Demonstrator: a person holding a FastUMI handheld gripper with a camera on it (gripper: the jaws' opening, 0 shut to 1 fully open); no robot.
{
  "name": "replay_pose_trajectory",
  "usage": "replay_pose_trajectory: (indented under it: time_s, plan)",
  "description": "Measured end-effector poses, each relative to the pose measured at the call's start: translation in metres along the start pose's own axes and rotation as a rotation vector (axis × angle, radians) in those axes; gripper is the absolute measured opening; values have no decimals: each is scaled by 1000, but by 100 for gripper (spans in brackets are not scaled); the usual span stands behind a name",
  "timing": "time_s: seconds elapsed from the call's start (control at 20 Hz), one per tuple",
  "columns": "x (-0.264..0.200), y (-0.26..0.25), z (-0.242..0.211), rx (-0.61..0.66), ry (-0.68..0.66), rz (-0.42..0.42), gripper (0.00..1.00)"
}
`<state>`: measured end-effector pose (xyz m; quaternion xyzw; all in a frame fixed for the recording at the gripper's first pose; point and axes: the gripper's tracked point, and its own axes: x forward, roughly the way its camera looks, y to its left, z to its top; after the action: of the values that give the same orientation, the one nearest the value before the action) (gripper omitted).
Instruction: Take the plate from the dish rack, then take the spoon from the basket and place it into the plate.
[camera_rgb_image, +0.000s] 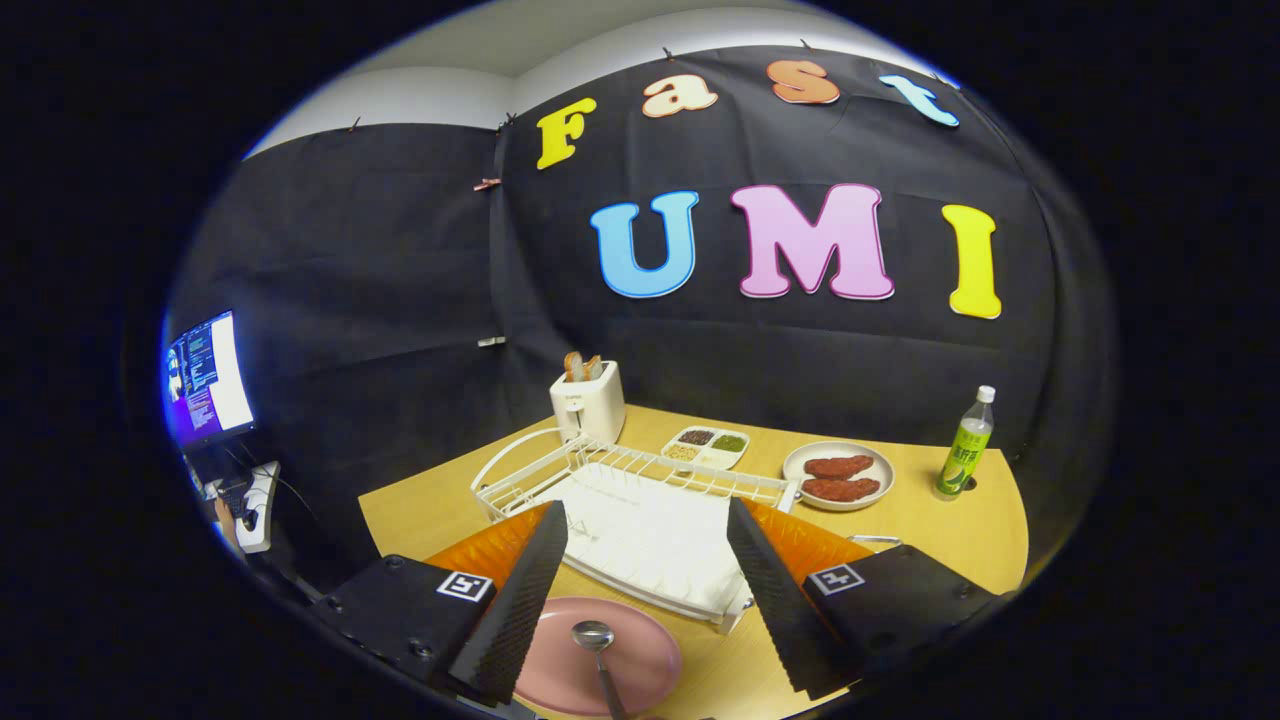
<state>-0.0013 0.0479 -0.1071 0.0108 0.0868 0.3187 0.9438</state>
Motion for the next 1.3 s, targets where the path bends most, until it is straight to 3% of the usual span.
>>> replay_pose_trajectory:
  time_s: [0.35,0.65,0.95,1.3]
  plan:
    - [-43,-51,76,1,-133,-173,98]
    - [-88,-74,104,13,-188,-332,98]
    - [-132,-78,89,4,-186,-468,98]
    - [-121,-64,68,69,-135,-493,98]
